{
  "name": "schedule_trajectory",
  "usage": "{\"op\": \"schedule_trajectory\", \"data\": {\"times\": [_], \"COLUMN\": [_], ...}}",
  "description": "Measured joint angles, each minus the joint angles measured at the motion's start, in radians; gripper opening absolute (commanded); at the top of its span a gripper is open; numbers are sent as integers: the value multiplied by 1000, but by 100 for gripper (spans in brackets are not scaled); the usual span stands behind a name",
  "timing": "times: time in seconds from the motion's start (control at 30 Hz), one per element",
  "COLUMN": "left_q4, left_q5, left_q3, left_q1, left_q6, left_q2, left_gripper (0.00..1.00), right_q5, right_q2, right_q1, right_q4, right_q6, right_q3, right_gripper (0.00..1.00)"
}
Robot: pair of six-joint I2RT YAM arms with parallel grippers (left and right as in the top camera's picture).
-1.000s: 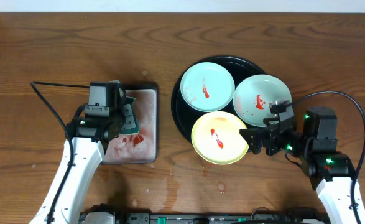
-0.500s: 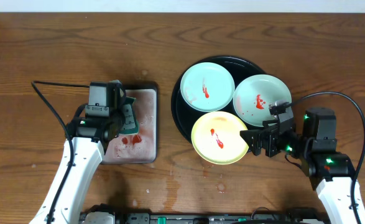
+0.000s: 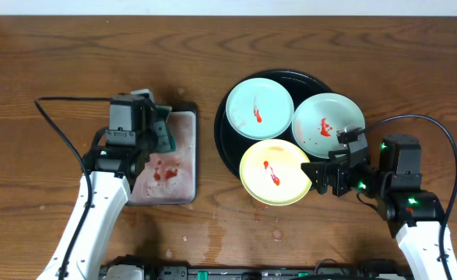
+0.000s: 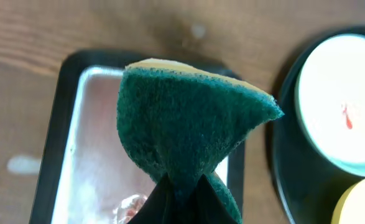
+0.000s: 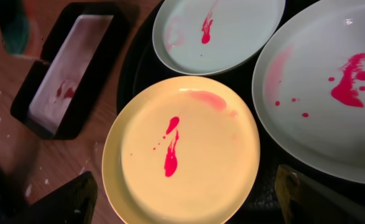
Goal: Clean dirty plates on tray and stack at the side
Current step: 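Carry the sponge with the left gripper onto the light green plate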
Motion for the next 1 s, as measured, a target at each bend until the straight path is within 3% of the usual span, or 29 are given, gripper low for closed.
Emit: {"op": "schedule_trajectory", "data": {"times": [0.27,0.57,0.83,1.0], "left_q4": [117,121,184,268], "left_q5": [89,101,89,81], "left_q3": [56,288,429,443], "left_q1": [-22,-206,-309,-366], "left_q6": [-1,5,11,3], "left_q2": [56,308,505,620], "left_gripper": [7,7,7,7], "right_q5": [52,151,261,318], "right_q2": [0,0,0,0], "right_q1": [0,0,-1,-1], "right_q4": [19,95,98,135], "right_q6": [2,96,158,185], "right_q3": [0,0,0,0], "right_gripper": [88,86,76,63]}}
